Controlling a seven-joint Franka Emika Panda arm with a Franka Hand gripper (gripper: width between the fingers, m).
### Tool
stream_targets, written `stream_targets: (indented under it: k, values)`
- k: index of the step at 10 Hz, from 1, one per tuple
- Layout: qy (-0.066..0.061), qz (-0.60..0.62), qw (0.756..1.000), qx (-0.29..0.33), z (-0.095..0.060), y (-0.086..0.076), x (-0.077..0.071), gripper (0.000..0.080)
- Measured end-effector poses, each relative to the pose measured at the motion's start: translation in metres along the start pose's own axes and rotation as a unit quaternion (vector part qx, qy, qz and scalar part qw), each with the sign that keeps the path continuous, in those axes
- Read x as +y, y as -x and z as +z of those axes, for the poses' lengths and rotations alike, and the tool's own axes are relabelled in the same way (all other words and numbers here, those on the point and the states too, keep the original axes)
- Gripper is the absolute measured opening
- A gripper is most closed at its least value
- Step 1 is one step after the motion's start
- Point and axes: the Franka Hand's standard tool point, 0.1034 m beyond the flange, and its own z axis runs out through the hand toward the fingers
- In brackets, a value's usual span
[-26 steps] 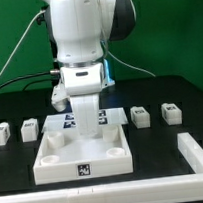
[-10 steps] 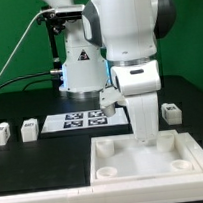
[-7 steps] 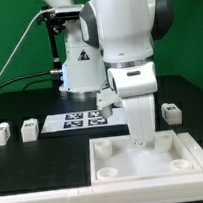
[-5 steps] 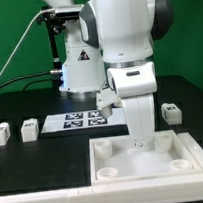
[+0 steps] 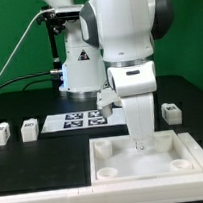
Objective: Assemble one leg
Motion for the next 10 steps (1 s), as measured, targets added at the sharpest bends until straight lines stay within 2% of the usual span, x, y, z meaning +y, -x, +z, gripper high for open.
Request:
stream_targets:
  k: [2,4,5,6,8,10]
  values:
    - [0.012,0.021,1.000,-0.003,-0.017,-0.005,0.000,0.0648]
    - [0.033,0.059,0.998,-0.008,-0.050,-0.013,-0.008,0.0648]
    - [0.039,0.084,0.996,-0.008,-0.060,-0.013,-0.012,0.0648]
    - [0.042,0.120,0.992,-0.006,-0.065,-0.011,-0.017,0.0648]
    - [0.038,0.142,0.989,-0.004,-0.061,-0.010,-0.017,0.0648]
    - [0.038,0.239,0.970,-0.001,-0.060,-0.011,-0.017,0.0648]
